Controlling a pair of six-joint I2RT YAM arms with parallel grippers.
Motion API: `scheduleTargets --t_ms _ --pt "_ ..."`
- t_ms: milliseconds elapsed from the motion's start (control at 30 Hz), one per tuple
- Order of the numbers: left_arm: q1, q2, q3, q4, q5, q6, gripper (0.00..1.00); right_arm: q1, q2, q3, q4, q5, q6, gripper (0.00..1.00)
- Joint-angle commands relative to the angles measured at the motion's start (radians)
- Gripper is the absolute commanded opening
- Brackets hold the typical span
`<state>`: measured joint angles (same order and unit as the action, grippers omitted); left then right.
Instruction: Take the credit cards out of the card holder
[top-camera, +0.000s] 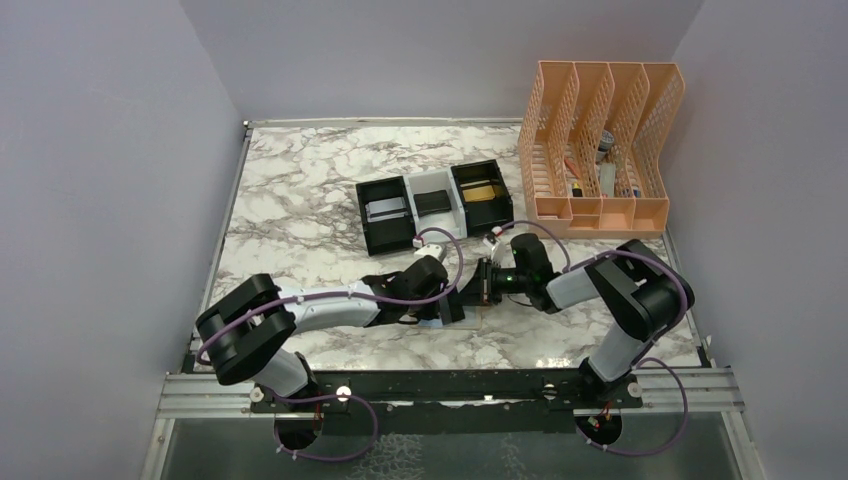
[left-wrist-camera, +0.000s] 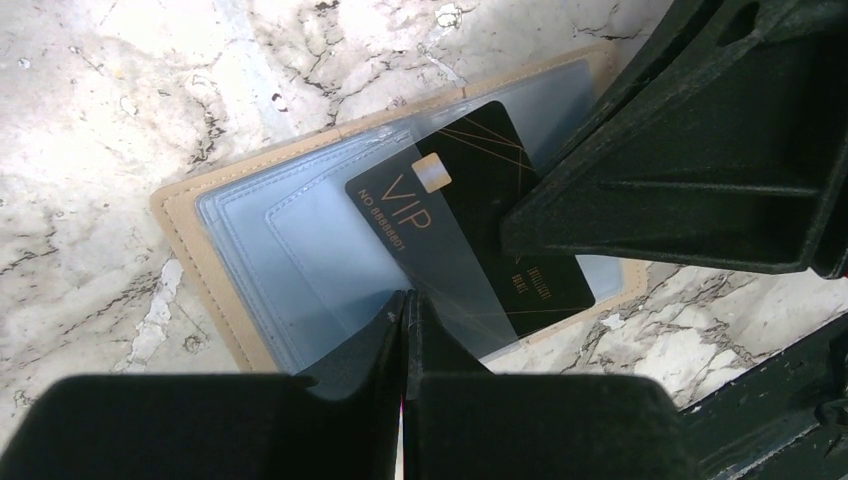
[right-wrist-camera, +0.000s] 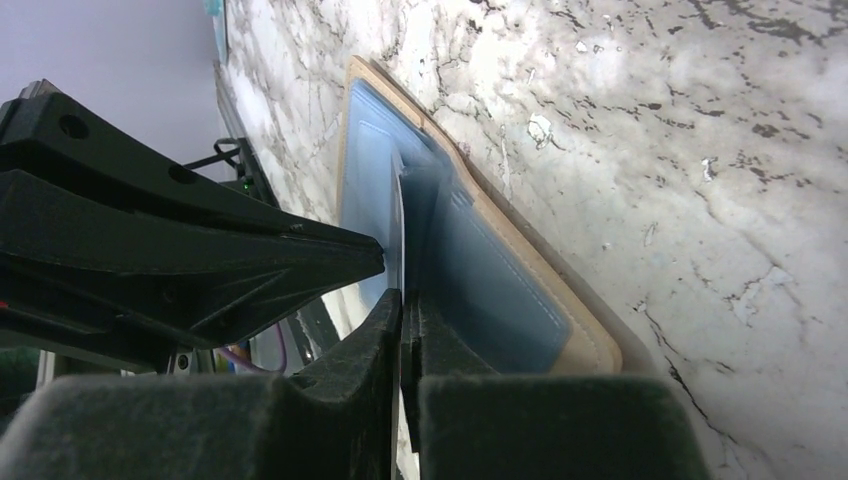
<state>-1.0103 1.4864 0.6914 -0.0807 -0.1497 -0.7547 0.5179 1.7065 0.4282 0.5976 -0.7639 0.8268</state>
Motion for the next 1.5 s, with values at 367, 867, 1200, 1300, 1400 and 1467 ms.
scheduleTargets --t_ms 367,867,1200,1300,1400,1467 --pt "-0.005 -0.019 -0.020 -0.079 -0.037 0.000 0.03 0.009 -0.033 0.052 -0.136 0.036 -0.101 0.15" --pt "-0.007 -0.019 -0.021 -0.080 -0.040 -0.003 0.03 0.039 0.003 0.078 -0.122 0.009 -0.095 0.16" --pt "-0.007 -0.023 -0.023 -0.080 -0.042 -0.005 0.03 0.047 0.003 0.079 -0.133 0.007 -0.103 0.17" --pt "-0.007 -0.026 -0.026 -0.080 -0.043 -0.006 0.02 0.048 -0.001 0.077 -0.136 0.015 -0.107 0.12" --pt "-0.007 -0.031 -0.030 -0.080 -0.048 -0.006 0.03 0.048 -0.065 0.058 -0.171 0.079 -0.116 0.01" --pt "-0.007 -0.036 -0.032 -0.082 -0.052 -0.006 0.03 0.047 -0.143 0.052 -0.248 0.172 -0.140 0.01"
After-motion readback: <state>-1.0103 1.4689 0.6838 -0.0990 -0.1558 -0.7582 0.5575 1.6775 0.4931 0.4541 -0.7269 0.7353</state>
